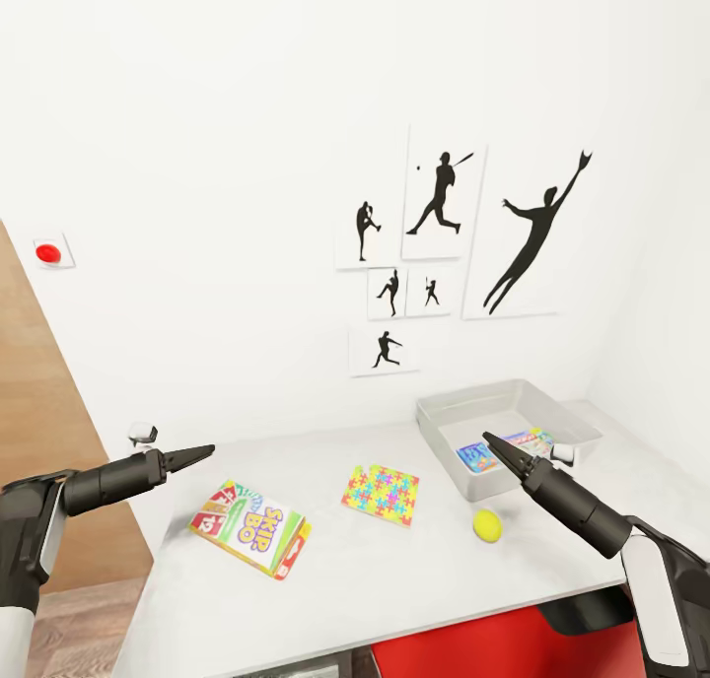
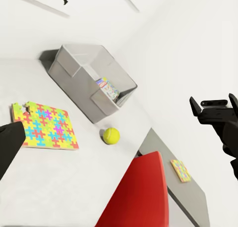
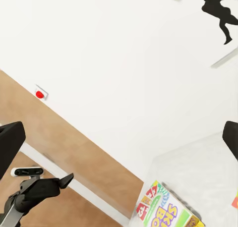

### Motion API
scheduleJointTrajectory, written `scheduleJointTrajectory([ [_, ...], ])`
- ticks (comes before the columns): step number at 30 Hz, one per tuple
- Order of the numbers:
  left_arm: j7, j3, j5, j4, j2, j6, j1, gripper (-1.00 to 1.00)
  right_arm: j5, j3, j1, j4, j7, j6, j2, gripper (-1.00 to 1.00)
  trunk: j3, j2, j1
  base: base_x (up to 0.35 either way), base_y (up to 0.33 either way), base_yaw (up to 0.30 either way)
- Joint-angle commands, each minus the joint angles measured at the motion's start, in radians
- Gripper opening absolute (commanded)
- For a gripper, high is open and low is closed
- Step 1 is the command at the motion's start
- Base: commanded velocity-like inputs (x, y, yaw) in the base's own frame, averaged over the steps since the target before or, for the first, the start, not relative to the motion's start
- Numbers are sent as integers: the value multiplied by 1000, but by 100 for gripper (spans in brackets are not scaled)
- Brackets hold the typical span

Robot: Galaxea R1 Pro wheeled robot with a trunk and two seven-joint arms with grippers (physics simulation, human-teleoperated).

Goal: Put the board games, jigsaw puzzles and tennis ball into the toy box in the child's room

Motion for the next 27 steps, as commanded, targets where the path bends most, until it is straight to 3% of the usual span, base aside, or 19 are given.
scheduleJointTrajectory([
  [1,-6,1,-4,0,0,10,-1,100,-1,-1,-1,0,2,5,0,100,0,-2,1,-10,8,119],
  [7,-6,1,-4,0,0,10,-1,100,-1,-1,-1,0,3,5,0,100,4,-2,1,-4,3,57],
  [13,-20,18,10,10,-27,44,-6,100,-26,-22,-1,1,29,35,10,100,4,-2,1,-2,9,0],
  [27,-20,95,22,11,-36,99,-6,100,-27,-32,0,0,27,33,16,100,4,-2,1,-1,99,0],
])
